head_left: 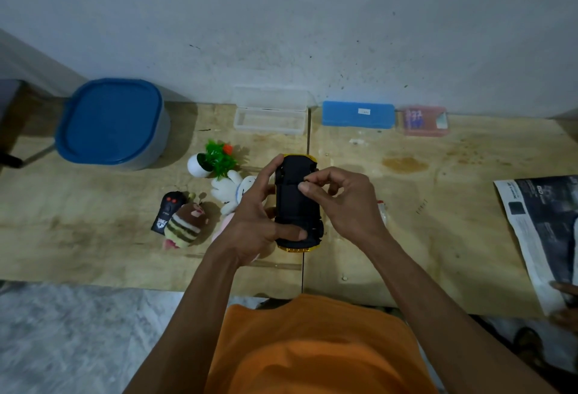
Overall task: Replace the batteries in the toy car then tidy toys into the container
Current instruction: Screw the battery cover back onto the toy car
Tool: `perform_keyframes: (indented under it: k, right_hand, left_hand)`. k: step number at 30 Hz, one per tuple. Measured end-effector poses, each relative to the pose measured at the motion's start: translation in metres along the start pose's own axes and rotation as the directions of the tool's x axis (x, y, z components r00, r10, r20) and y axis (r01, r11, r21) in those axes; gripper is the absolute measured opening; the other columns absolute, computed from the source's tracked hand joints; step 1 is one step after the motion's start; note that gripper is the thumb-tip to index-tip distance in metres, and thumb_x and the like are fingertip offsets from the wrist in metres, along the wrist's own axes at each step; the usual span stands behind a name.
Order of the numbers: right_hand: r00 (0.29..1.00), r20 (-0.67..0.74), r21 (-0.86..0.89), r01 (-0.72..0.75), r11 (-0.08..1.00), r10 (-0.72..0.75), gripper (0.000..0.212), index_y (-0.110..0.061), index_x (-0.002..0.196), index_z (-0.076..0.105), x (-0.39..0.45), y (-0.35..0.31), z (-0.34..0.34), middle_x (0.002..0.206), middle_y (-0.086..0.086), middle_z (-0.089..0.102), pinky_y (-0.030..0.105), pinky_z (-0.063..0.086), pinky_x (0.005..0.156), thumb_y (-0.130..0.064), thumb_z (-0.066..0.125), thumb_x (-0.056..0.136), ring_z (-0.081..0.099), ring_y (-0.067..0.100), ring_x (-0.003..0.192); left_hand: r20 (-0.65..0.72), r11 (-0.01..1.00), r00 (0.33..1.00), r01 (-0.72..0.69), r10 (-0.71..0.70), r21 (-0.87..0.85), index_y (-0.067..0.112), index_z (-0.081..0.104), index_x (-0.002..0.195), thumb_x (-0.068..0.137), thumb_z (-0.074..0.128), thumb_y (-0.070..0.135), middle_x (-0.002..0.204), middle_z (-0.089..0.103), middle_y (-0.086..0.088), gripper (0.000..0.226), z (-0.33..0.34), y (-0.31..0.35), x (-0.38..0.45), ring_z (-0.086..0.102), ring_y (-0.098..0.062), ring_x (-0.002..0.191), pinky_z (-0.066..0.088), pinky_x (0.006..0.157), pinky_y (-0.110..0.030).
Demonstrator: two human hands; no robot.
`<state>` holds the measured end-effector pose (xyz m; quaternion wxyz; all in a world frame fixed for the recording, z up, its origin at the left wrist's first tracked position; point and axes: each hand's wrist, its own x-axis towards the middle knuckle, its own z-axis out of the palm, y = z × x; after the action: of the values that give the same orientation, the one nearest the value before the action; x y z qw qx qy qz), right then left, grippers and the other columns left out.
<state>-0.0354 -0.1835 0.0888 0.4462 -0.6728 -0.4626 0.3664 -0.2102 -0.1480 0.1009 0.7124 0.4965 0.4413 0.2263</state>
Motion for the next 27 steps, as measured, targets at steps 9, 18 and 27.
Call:
perform_keyframes:
  k: [9, 18, 27]
  right_hand:
    - [0.987, -0.042, -0.258, 0.141, 0.956, -0.158, 0.023, -0.019, 0.104, 0.078, -0.002, 0.014, 0.005, 0.089, -0.009, 0.059, 0.016, 0.042, 0.073, -0.03, 0.079, 0.083, 0.053, 0.004, 0.083]
    - [0.906, 0.077, -0.588, 0.379, 0.714, -0.417, 0.028, -0.018, 0.111, 0.075, -0.007, 0.021, 0.005, 0.094, 0.001, 0.056, 0.027, 0.042, 0.056, -0.037, 0.063, 0.095, 0.048, 0.018, 0.089]
    - [0.941, 0.082, -0.661, 0.298, 0.689, -0.328, 0.036, -0.023, 0.119, 0.072, -0.017, 0.031, 0.002, 0.099, 0.0, 0.056, 0.034, 0.046, 0.059, -0.043, 0.05, 0.098, 0.047, 0.02, 0.091]
  left_hand:
    - [0.014, 1.0, 1.0, 0.009, -0.008, -0.018, 0.038, 0.032, 0.153, 0.064, 0.074, -0.03, 0.138, 0.048, -0.006, 0.12, 0.005, 0.0, 0.0, 0.072, -0.009, 0.098, 0.061, 0.081, -0.033]
    - [-0.015, 0.999, 1.0, 0.009, -0.009, -0.032, 0.04, 0.036, 0.151, 0.062, 0.078, -0.027, 0.142, 0.049, -0.007, 0.118, 0.002, -0.005, 0.005, 0.066, -0.026, 0.114, 0.061, 0.085, -0.046]
    - [-0.056, 0.993, 0.996, 0.059, -0.065, -0.098, 0.047, 0.043, 0.145, 0.076, 0.066, -0.026, 0.139, 0.052, -0.012, 0.103, 0.01, -0.02, 0.016, 0.067, -0.034, 0.112, 0.057, 0.09, -0.059]
